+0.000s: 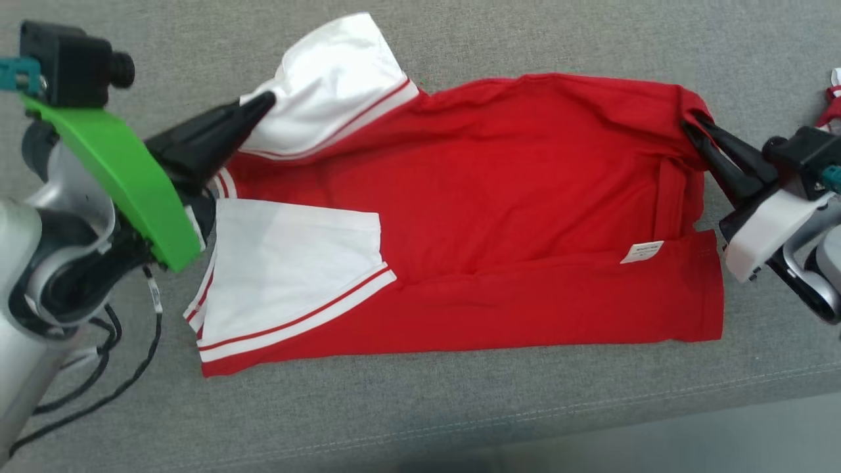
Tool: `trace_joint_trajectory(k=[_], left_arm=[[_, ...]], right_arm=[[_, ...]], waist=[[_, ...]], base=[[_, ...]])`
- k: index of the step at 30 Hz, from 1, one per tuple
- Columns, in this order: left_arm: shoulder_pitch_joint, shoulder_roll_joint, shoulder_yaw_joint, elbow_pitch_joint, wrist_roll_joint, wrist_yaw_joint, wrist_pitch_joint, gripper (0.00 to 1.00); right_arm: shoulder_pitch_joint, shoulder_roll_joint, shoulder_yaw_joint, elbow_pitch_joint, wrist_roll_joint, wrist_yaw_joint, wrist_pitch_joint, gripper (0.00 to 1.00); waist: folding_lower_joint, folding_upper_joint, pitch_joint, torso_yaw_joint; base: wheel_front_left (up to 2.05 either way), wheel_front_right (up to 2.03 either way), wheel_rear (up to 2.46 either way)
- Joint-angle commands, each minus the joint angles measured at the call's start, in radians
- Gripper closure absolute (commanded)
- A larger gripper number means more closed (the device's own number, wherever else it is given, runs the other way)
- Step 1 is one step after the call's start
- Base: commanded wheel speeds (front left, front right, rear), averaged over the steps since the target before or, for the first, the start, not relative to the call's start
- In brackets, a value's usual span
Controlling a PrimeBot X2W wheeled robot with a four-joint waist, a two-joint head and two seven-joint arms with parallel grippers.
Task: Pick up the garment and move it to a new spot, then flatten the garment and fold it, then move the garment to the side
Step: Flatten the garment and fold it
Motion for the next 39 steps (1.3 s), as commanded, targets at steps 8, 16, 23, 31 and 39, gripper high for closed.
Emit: trace_joint_trajectory(k=[8,16,23,31,39], left_arm=[[0.239,0.099,-0.061,-0.176,-0.009,-0.003,-0.184,1.0],[0.37,0.112,-0.106,-0.182,-0.026,-0.003,-0.275,1.0],[0.393,0.071,-0.127,-0.1,-0.019,-0.003,-0.321,1.0],[0.435,-0.006,-0.113,0.02,0.004,0.022,-0.444,0.0],[0.491,-0.068,0.012,0.048,0.097,0.194,-0.641,0.0]], right_arm=[[0.192,-0.092,-0.053,-0.138,-0.012,-0.001,-0.007,1.0],[0.31,-0.147,-0.075,-0.2,0.037,-0.001,-0.006,1.0],[0.368,-0.173,-0.028,-0.24,0.142,-0.001,-0.006,1.0],[0.49,-0.153,-0.072,-0.293,0.307,-0.001,-0.006,0.0],[0.681,0.055,-0.485,-0.386,0.346,-0.001,-0.005,0.0]], waist=[[0.0001,0.0,-0.042,0.058],[0.0001,0.0,-0.046,0.066],[0.0001,0.0,-0.054,0.074],[0.0001,0.0,-0.084,0.069],[0.0001,0.0,-0.125,0.058]], base=[[0.0,0.0,0.0],[0.0,0.0,0.0],[0.0,0.0,0.0],[0.0,0.0,0.0],[0.0,0.0,0.0]])
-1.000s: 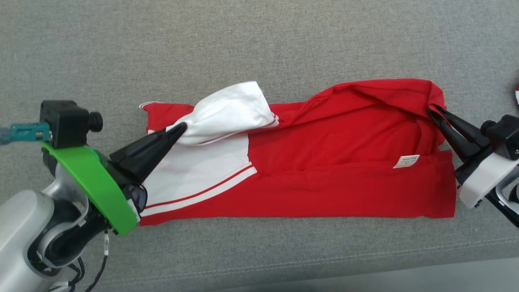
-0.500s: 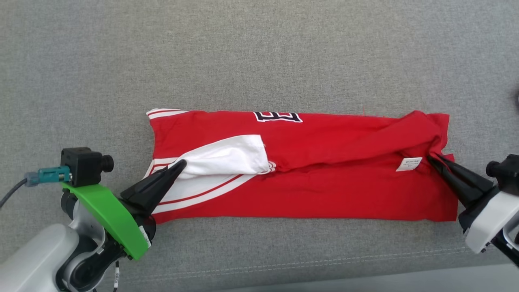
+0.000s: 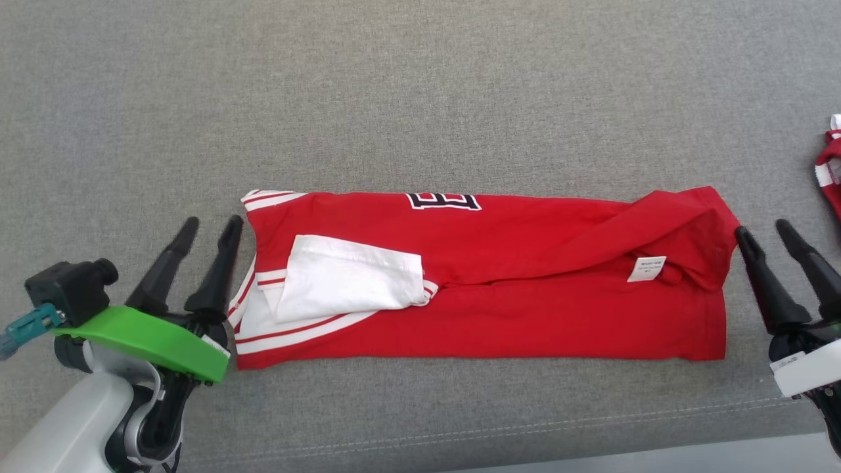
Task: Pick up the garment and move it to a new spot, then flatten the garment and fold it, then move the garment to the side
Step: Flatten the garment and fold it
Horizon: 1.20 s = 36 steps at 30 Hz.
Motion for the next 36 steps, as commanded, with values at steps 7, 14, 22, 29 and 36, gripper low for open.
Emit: trace_joint_trajectory(k=[7,14,22,29,36], left_arm=[[0.073,-0.071,0.197,-0.095,0.245,0.179,-0.016,0.0],[0.162,-0.108,0.301,-0.176,0.49,0.267,-0.016,0.0],[0.269,-0.158,0.35,-0.226,0.629,0.293,-0.016,0.0],[0.343,-0.202,0.327,-0.196,0.702,0.245,-0.015,0.0],[0.377,-0.222,0.315,-0.14,0.723,0.218,-0.015,0.0]], right_arm=[[0.055,0.21,-0.209,-0.049,-0.142,0.0,-0.001,0.0],[0.007,0.365,-0.329,-0.066,-0.312,0.0,0.035,0.0],[0.006,0.444,-0.331,-0.083,-0.478,0.0,0.091,0.0],[0.049,0.465,-0.292,-0.079,-0.573,0.0,0.128,0.0],[0.107,0.473,-0.274,-0.073,-0.618,0.0,0.144,0.0]], waist=[[0.0001,-0.0001,-0.057,-0.012],[0.0001,-0.0001,-0.114,-0.018],[0.0001,-0.0001,-0.178,-0.012],[0.0001,-0.0001,-0.218,-0.004],[0.0001,-0.0001,-0.252,-0.004]], base=[[0.0,0.0,0.0],[0.0,0.0,0.0],[0.0,0.0,0.0],[0.0,0.0,0.0],[0.0,0.0,0.0]])
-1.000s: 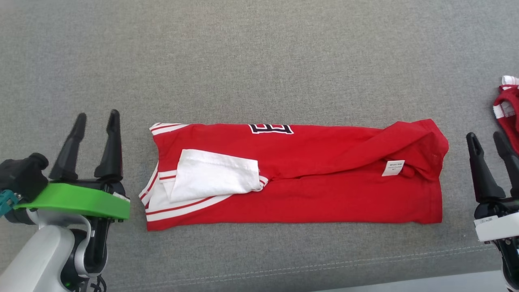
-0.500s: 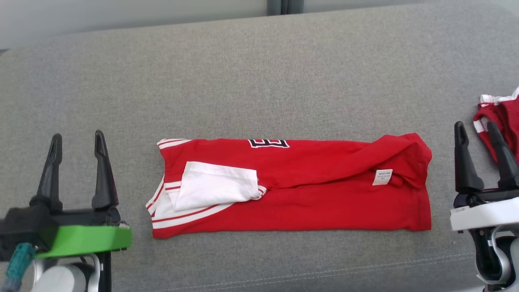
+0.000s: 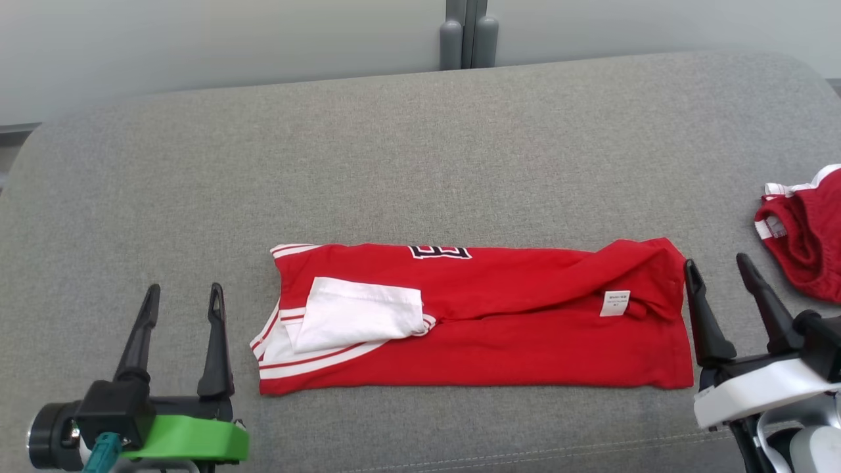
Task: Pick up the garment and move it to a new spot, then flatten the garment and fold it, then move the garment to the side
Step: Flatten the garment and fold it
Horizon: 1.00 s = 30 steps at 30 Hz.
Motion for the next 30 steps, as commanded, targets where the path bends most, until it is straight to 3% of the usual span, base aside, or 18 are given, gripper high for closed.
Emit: trace_joint_trajectory(k=[1,21,30], left_arm=[[0.022,-0.009,0.0,0.013,-0.002,-0.01,0.0,0.0],[-0.017,-0.026,0.002,0.063,0.003,-0.042,0.0,0.0],[-0.056,-0.045,-0.013,0.057,0.015,-0.057,0.0,0.0]], right_arm=[[0.022,0.005,0.005,0.0,-0.01,0.0,0.005,0.0],[0.019,0.018,-0.006,0.004,-0.017,0.0,0.022,0.0],[-0.119,-0.031,-0.052,0.168,0.002,0.0,0.017,0.0]], waist=[[0.0001,0.0,-0.013,-0.001],[0.0001,0.0,0.001,0.02],[0.0001,0.0,0.058,0.034]], base=[[0.0,0.0,0.0],[0.0,0.0,0.0],[0.0,0.0,0.0]])
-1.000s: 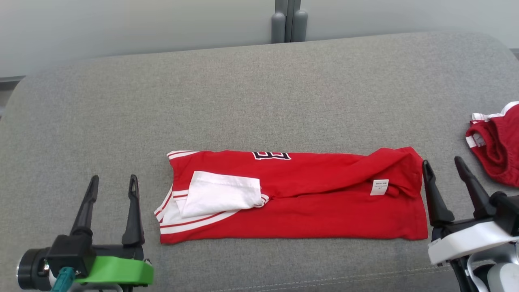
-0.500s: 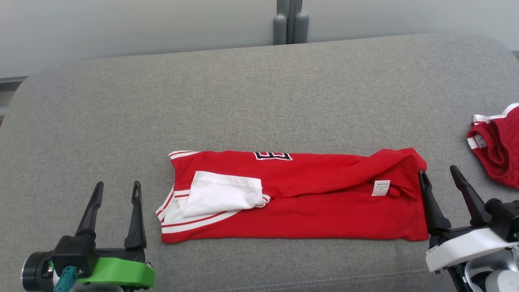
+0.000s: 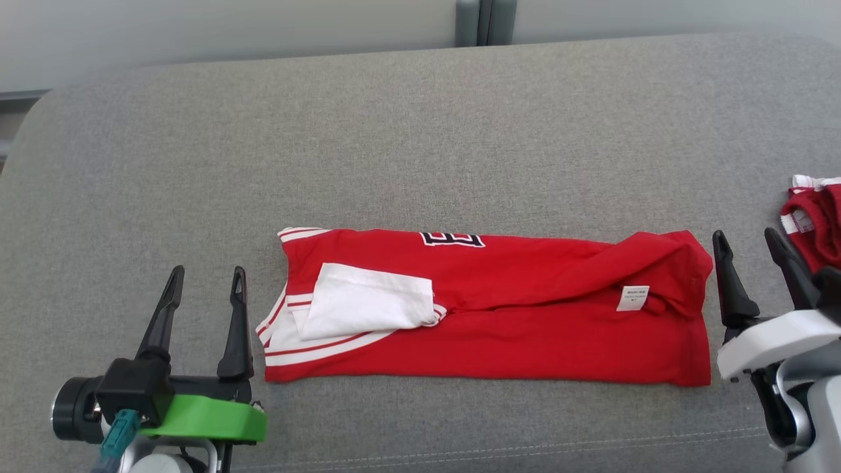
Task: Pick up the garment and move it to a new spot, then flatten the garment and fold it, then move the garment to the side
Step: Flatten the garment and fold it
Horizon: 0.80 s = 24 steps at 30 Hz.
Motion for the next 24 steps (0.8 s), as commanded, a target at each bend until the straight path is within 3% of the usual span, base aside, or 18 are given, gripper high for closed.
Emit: trace_joint_trajectory(k=[1,8,15,24], left_arm=[[-0.019,-0.005,-0.003,0.0,0.008,-0.005,0.0,0.0],[-0.075,-0.033,-0.008,0.014,0.022,-0.027,0.0,0.0],[-0.1,-0.055,-0.001,0.034,0.037,-0.049,0.0,0.0],[-0.105,-0.065,0.021,0.032,0.054,-0.062,0.0,0.0]], right_arm=[[-0.029,-0.01,0.0,0.028,0.005,0.0,-0.004,0.0],[-0.183,-0.032,0.047,0.268,0.041,0.0,-0.038,0.0],[-0.232,0.003,0.112,0.502,0.083,0.0,-0.1,0.0],[-0.169,0.05,0.123,0.604,0.14,-0.001,-0.148,0.0]], waist=[[0.0,0.0,0.03,0.011],[0.0,0.0,0.106,0.041],[0.0,0.0,0.134,0.05],[0.0,0.0,0.147,0.037]], base=[[0.0,0.0,0.0],[0.0,0.0,0.0],[0.0,0.0,0.0],[0.0,0.0,0.0]])
